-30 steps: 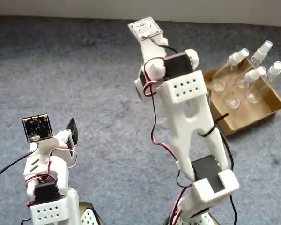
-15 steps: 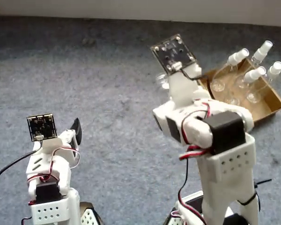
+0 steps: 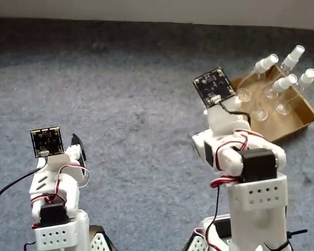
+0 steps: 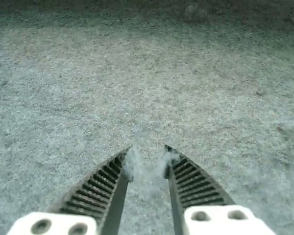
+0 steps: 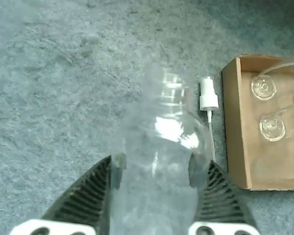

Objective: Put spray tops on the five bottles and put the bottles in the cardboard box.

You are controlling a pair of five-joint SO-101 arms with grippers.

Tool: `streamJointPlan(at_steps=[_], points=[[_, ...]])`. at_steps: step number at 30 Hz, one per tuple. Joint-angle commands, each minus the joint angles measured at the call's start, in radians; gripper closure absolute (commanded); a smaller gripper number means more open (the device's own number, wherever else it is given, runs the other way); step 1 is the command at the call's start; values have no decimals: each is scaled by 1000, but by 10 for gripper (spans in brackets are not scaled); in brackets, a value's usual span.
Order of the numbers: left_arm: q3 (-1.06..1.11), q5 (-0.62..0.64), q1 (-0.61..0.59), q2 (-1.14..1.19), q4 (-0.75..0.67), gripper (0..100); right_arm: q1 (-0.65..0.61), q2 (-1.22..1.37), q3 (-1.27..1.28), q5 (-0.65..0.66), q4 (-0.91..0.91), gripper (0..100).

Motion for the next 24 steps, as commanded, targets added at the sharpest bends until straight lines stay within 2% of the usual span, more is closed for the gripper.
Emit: streamJointPlan(at_steps=[1,6,9,12,19,24], points=[[-30,-6,59,-10,-18,934,24,-15,142,11,-142,884],[-28,-6,70,-10,-15,934,24,-15,389,43,-351,883],[-28,-6,70,-10,-15,934,28,-15,507,118,-438,882],[-28,-6,70,-10,-15,934,28,-15,587,127,-495,882],[-28,-6,71,-10,-15,934,28,1,664,126,-572,882],[-27,-6,71,-10,-15,934,27,180,625,121,-573,882]])
